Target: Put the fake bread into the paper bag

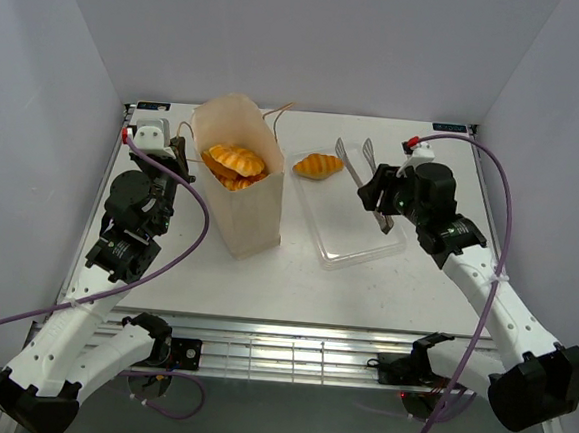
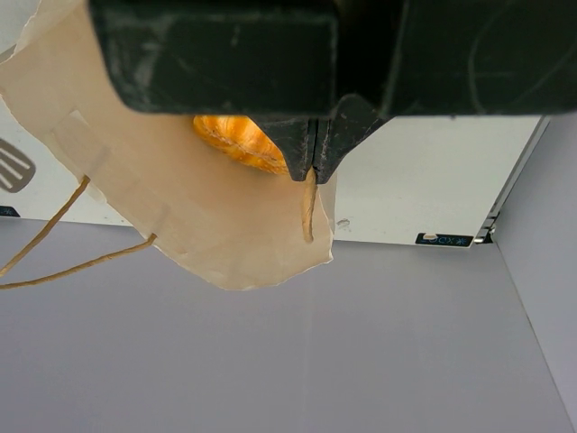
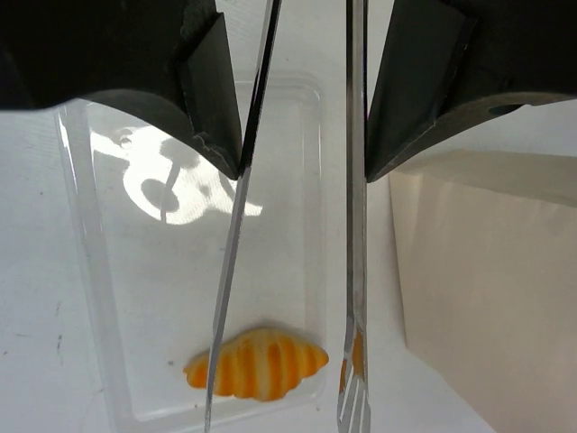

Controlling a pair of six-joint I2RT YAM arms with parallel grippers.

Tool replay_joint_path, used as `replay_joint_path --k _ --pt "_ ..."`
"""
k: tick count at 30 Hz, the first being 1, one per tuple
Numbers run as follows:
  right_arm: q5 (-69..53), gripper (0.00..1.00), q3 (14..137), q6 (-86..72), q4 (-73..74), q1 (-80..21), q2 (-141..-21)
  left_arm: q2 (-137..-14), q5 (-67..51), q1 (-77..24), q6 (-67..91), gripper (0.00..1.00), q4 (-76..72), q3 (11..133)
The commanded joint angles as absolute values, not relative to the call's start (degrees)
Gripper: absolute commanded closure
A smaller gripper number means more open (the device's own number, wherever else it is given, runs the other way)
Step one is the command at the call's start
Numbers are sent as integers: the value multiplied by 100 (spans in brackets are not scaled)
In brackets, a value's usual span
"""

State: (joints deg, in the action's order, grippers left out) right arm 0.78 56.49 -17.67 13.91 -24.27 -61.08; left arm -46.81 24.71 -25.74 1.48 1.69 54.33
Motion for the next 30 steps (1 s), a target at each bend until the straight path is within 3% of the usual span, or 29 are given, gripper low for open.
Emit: replay_joint_path --k 1,30 --pt "-879 39 5528 -1584 449 -2241 -6371 -4649 2505 -2610 141 100 141 5440" --pt "-729 37 7488 -299 686 -2250 -9649 -4623 2443 -2610 149 100 167 5467"
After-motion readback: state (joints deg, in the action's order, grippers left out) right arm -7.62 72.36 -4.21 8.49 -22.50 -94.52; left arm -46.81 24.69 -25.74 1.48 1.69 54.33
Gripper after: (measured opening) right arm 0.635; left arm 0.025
